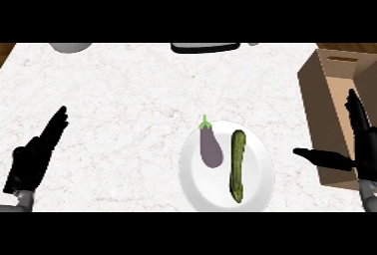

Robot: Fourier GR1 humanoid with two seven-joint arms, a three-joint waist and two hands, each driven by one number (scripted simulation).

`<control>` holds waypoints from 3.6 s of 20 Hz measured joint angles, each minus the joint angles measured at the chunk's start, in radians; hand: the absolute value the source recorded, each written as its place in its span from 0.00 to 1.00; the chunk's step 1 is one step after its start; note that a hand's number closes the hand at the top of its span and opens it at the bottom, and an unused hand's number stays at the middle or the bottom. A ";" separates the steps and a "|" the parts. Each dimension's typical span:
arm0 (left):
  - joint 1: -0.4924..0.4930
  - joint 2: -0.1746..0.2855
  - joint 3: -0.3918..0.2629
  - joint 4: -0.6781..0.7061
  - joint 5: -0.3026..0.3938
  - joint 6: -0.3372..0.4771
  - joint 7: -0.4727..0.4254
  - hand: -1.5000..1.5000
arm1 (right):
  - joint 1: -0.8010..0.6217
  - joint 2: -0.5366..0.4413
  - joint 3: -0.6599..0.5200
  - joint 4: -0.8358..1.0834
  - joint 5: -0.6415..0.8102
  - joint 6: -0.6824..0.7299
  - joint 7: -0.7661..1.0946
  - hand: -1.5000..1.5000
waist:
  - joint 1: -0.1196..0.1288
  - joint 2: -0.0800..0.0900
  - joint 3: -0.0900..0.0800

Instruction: Pick the eggplant from the plate and place it in the cardboard box

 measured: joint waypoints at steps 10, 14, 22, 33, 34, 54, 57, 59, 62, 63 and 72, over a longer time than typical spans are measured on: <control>-0.065 -0.047 -0.071 0.062 -0.096 0.017 -0.038 0.50 | 0.137 -0.296 0.157 -0.384 0.261 0.112 0.349 0.00 | 0.049 0.008 -0.003; -0.098 -0.067 -0.089 0.082 -0.115 0.016 -0.038 0.50 | 0.087 -0.350 0.220 -0.557 0.287 0.222 0.634 0.00 | 0.071 0.011 -0.003; -0.146 -0.085 -0.095 0.122 -0.126 -0.009 -0.061 0.50 | -0.182 -0.316 0.327 -0.715 0.239 0.450 1.153 0.00 | 0.120 0.019 -0.002; -0.188 -0.108 -0.091 0.163 -0.142 -0.022 -0.057 0.50 | -0.479 -0.125 0.473 -0.486 0.199 0.548 1.311 0.00 | 0.129 0.019 0.000; -0.185 -0.109 -0.088 0.168 -0.142 -0.021 -0.063 0.50 | -0.491 -0.111 0.479 -0.455 0.195 0.554 1.309 0.00 | 0.127 0.019 0.001; -0.158 -0.140 -0.052 0.162 -0.177 -0.029 -0.065 0.50 | -0.556 0.171 0.553 -0.102 0.376 0.571 1.237 0.00 | 0.102 0.016 0.005; -0.159 -0.140 -0.042 0.153 -0.181 -0.033 -0.058 0.50 | -0.564 0.208 0.541 -0.065 0.379 0.587 1.234 0.00 | 0.101 0.016 0.005; -0.164 -0.149 -0.041 0.166 -0.190 -0.032 -0.060 0.50 | -0.563 0.235 0.538 -0.034 0.391 0.595 1.227 0.00 | 0.100 0.016 0.005; -0.146 -0.156 -0.042 0.147 -0.200 -0.033 -0.062 0.50 | -0.558 0.252 0.523 0.003 0.408 0.609 1.214 0.00 | 0.100 0.015 0.005; -0.146 -0.155 -0.039 0.142 -0.201 -0.037 -0.056 0.50 | -0.554 0.266 0.525 0.010 0.419 0.611 1.217 0.00 | 0.100 0.015 0.005; -0.131 -0.175 -0.021 0.131 -0.226 -0.053 -0.052 0.50 | -0.516 0.315 0.469 0.109 0.498 0.644 1.157 0.00 | 0.099 0.016 0.005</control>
